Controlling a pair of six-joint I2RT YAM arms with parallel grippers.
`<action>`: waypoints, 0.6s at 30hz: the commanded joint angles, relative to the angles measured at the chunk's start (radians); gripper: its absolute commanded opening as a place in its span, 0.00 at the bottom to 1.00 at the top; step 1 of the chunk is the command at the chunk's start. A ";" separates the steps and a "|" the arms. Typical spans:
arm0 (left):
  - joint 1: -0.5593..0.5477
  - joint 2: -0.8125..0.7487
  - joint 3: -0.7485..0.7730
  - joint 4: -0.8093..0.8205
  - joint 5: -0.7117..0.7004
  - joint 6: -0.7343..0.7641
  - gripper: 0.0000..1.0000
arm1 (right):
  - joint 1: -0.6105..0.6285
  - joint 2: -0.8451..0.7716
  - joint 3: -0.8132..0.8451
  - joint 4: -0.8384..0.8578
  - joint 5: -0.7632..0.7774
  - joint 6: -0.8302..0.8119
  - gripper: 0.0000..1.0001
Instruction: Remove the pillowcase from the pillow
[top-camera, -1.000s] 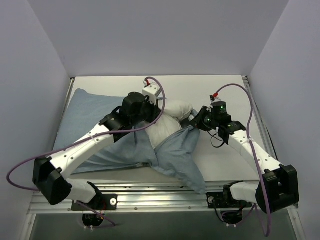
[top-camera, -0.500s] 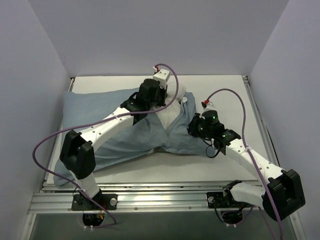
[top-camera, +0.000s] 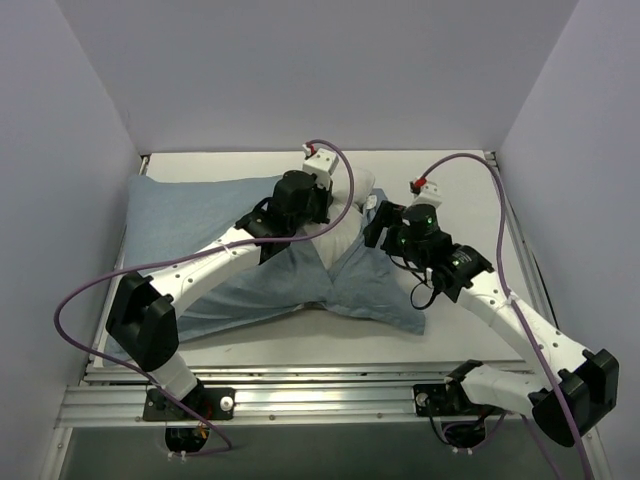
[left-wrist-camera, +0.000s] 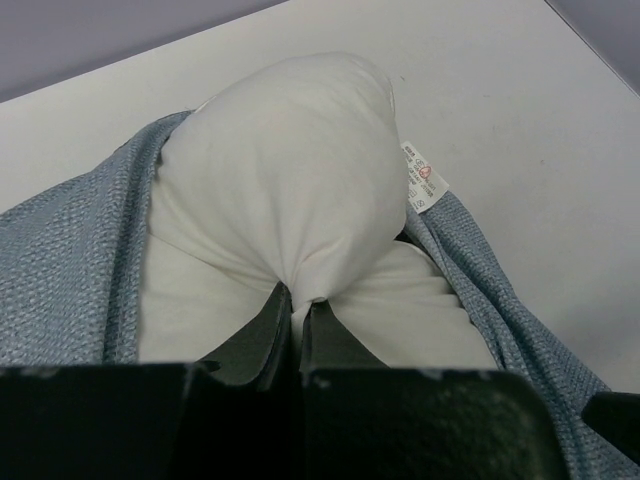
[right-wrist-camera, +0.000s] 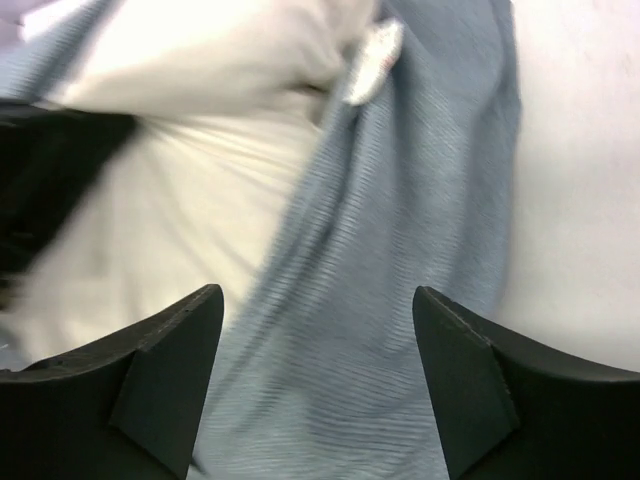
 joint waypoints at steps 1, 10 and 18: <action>0.000 -0.051 0.005 0.083 -0.039 -0.014 0.02 | 0.062 0.049 0.100 -0.048 0.109 0.017 0.72; 0.003 -0.021 0.073 0.046 -0.077 0.009 0.02 | 0.166 0.180 0.091 -0.054 0.250 0.097 0.71; 0.027 -0.028 0.100 -0.005 -0.105 0.017 0.02 | 0.140 0.120 -0.118 -0.086 0.300 0.150 0.53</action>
